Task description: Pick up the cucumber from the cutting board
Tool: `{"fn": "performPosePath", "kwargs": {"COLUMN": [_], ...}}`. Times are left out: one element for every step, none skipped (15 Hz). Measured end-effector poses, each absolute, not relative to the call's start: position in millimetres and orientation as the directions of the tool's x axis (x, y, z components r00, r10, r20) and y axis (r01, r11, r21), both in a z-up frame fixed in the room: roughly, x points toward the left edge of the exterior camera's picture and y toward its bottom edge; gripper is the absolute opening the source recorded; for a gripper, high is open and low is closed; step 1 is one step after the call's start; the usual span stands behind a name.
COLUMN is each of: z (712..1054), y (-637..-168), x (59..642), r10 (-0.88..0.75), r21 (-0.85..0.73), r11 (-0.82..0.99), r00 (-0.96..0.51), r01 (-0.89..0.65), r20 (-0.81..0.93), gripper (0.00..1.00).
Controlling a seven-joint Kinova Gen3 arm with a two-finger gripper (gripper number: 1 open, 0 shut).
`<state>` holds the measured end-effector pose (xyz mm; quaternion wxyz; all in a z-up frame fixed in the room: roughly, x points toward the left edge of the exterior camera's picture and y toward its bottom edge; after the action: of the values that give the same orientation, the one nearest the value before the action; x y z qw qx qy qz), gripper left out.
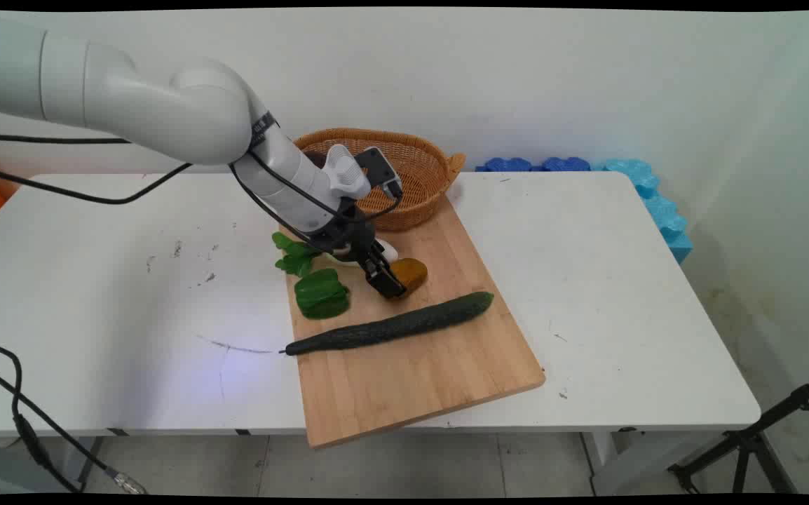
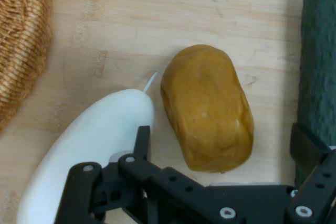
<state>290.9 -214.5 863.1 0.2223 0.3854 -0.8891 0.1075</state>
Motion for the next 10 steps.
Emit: {"fn": "performPosePath", "kwargs": {"z": [865.0, 867.5, 870.0, 873.4, 877.2, 880.9, 885.8, 891.1, 895.8, 901.3], "y": [-213.2, -211.7, -210.4, -208.6, -206.9, -205.3, -203.3, -200.9, -198.7, -195.4], "x": [291.7, 292.5, 293.0, 294.0, 295.0, 295.5, 296.1, 296.6, 297.3, 298.4], "r10": [-0.635, -0.633, -0.632, -0.632, -0.632, -0.632, -0.631, -0.629, -0.628, -0.627], "r21": [-0.022, -0.024, -0.024, -0.024, -0.023, -0.021, -0.019, -0.017, -0.016, -0.015], "r11": [0.682, 0.684, 0.685, 0.686, 0.686, 0.688, 0.691, 0.695, 0.698, 0.701], "r00": [-0.607, -0.609, -0.611, -0.611, -0.612, -0.613, -0.616, -0.619, -0.622, -0.626], "r01": [-0.731, -0.729, -0.728, -0.727, -0.727, -0.725, -0.723, -0.719, -0.716, -0.713], "r20": [0.478, 0.478, 0.477, 0.476, 0.475, 0.474, 0.472, 0.470, 0.468, 0.464], "gripper": [1.00, 1.00, 1.00, 1.00, 1.00, 1.00, 1.00, 1.00, 1.00, 1.00]}}
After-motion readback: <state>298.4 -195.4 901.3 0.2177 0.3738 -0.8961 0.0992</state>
